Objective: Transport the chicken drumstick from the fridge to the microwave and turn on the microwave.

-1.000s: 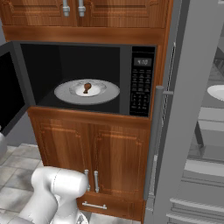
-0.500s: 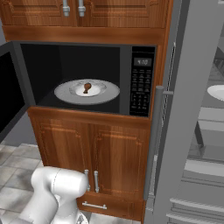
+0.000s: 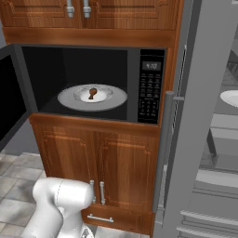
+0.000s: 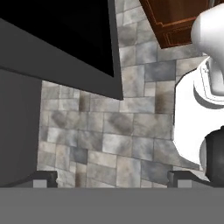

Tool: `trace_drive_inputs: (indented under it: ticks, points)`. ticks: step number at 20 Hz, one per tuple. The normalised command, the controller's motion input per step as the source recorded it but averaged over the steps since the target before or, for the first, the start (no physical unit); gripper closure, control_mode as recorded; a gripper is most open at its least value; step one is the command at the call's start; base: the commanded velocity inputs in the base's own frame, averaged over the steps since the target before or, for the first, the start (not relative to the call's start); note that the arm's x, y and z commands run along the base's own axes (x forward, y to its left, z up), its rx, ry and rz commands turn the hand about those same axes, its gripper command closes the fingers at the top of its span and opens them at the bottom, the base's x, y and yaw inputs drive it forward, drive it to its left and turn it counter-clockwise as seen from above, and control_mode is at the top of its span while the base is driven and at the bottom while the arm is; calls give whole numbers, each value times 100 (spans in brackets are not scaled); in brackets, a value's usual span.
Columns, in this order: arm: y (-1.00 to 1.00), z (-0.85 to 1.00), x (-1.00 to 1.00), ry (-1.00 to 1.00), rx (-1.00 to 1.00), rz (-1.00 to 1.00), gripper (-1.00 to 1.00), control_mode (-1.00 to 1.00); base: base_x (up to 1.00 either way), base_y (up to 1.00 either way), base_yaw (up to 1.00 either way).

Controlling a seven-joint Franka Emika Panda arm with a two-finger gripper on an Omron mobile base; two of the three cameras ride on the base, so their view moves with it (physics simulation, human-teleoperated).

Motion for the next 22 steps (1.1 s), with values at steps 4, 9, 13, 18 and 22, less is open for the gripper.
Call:
trace_drive_inputs:
  ticks: [4, 9, 13, 18, 22]
  points:
    - [34, -16, -3, 0, 1, 0, -100, -100, 0, 0, 0]
    - [34, -15, -5, 0, 1, -1, -100, -100, 0, 0, 0]
    - [37, -14, -8, 1, 0, -6, -100, -100, 0, 0, 0]
    - [44, -9, -4, 0, 0, -22, -100, -100, 0, 0, 0]
    - [46, -3, 0, 0, 3, -33, -100, -100, 0, 0, 0]
